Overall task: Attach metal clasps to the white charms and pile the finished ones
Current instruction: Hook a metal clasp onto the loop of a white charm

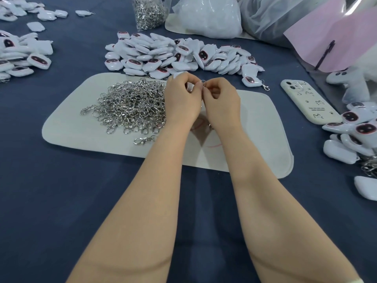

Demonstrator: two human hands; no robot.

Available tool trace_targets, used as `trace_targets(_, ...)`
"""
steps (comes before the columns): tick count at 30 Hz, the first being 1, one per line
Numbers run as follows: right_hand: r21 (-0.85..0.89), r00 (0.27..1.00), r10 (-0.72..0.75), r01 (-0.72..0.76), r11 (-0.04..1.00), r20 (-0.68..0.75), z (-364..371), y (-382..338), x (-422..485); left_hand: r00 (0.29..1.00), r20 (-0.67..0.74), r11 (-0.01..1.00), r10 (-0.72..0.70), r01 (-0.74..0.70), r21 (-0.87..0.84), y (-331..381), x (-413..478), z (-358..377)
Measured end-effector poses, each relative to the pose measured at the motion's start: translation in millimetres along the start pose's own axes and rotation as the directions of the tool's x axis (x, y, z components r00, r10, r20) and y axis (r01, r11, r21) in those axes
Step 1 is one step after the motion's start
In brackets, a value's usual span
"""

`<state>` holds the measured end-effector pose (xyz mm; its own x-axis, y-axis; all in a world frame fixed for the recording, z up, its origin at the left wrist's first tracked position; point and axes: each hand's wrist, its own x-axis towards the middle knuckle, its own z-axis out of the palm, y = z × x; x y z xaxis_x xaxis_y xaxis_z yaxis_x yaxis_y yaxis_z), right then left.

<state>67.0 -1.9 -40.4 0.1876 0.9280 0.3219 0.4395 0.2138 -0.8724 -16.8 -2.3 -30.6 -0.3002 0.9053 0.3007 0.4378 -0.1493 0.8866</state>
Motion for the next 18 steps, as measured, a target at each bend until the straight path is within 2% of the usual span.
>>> trace_targets(6, 0.0, 0.998, -0.021, 0.021, 1.0, -0.061, -3.2, -0.9, 0.3, 0.999, 0.033, 0.997, 0.033, -0.035, 0.071, 0.3, -2.0, 0.0)
trace_targets(9, -0.058, 0.997, -0.045, 0.042, 0.997, -0.066, -3.0, -0.6, 0.0, 0.997, 0.056, 0.988, 0.053, -0.06, 0.144, -0.1, -4.7, 0.7)
trace_targets(14, -0.191, 0.993, -0.109, 0.099, 0.977, -0.042, -1.6, 0.0, -0.3, 0.996, 0.059, 0.985, 0.064, -0.072, 0.155, 1.0, -6.4, 0.2)
trace_targets(18, -0.15, 0.994, -0.096, 0.086, 0.985, -0.061, -2.1, -1.5, -1.2, 0.994, 0.057, 0.975, 0.098, -0.107, 0.194, 0.8, -6.7, 1.1)
